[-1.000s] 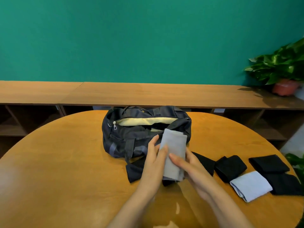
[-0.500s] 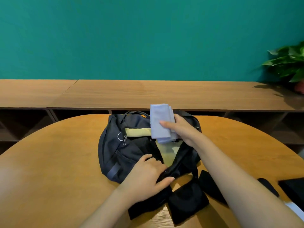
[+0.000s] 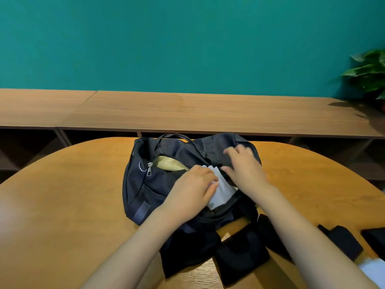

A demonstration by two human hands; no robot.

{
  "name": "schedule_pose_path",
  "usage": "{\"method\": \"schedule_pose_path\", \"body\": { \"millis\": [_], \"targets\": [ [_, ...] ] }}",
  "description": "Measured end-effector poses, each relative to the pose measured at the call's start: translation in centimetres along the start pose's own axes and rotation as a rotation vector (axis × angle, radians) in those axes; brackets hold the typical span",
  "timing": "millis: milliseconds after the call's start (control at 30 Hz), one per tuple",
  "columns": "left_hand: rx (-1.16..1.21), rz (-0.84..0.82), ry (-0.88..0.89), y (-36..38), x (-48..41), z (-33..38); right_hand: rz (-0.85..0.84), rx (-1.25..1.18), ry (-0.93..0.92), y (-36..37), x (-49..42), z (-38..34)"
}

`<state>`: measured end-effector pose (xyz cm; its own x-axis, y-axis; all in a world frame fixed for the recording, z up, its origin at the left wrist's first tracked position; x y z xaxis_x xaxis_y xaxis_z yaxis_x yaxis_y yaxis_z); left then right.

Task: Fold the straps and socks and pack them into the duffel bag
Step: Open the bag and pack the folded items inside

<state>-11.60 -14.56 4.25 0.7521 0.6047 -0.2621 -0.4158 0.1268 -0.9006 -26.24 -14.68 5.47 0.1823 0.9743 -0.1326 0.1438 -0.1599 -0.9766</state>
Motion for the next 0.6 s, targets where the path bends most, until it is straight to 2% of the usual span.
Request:
{"method": "schedule_pose_path", "body": {
  "millis": [33,100,200,233,300,333,367,400,433,467,533,600],
  "targets": [
    [-0.030,-0.038,0.048,1.0,-0.9,0.0,0.004,0.131,-0.107,-0.6,-0.3,0.2],
    [-0.092,-0.157,0.149,3.0,-2.2,0.2,-0.124,0.379,-0.254,0.0,-1.3,1.0],
    [-0.205,-0.195,0.276,4.6,-2.5,-0.1,-0.266,0.525,-0.389,2.5,-3.4,1.0],
    [-0.229,-0.190,0.300,4.9,-2.4,-0.4,-0.244,0.548,-0.414,2.9,-4.1,0.5],
    [-0.253,-0.170,0.338,5.2,-2.2,-0.7,-0.015,0.517,-0.388,1.5,-6.1,0.0],
    [-0.257,-0.164,0.349,5.1,-2.1,-0.6,0.084,0.419,-0.324,0.1,-7.1,0.4],
    [-0.257,-0.161,0.355,5.2,-2.1,-0.7,0.053,0.296,-0.258,-0.5,-7.9,1.2],
    [-0.258,-0.160,0.356,5.2,-2.1,-0.7,-0.116,0.163,-0.182,-0.1,-8.4,2.2],
    [-0.255,-0.161,0.359,5.3,-2.2,-0.7,-0.344,0.132,-0.138,1.0,-8.3,2.7],
    [-0.252,-0.167,0.361,5.4,-2.1,-0.7,-0.481,0.225,-0.161,2.0,-7.7,2.9],
    [-0.244,-0.167,0.361,5.7,-2.2,-0.9,-0.520,0.555,-0.272,3.6,-6.3,2.8],
    [-0.234,-0.176,0.363,5.8,-2.1,-1.1,-0.359,0.717,-0.365,4.4,-6.0,2.7]
  ]
}}
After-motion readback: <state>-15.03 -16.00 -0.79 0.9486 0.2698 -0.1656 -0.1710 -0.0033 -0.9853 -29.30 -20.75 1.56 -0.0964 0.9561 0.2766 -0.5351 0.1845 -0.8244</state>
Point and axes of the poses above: each hand's wrist, its own x-axis away from the middle knuckle, its own y-axis out of the palm, z = x × y, the point moved 6 cm from there along -x, towards the middle knuckle, and after that the axes turned 2 degrees about -z, right-handed, at the moved point
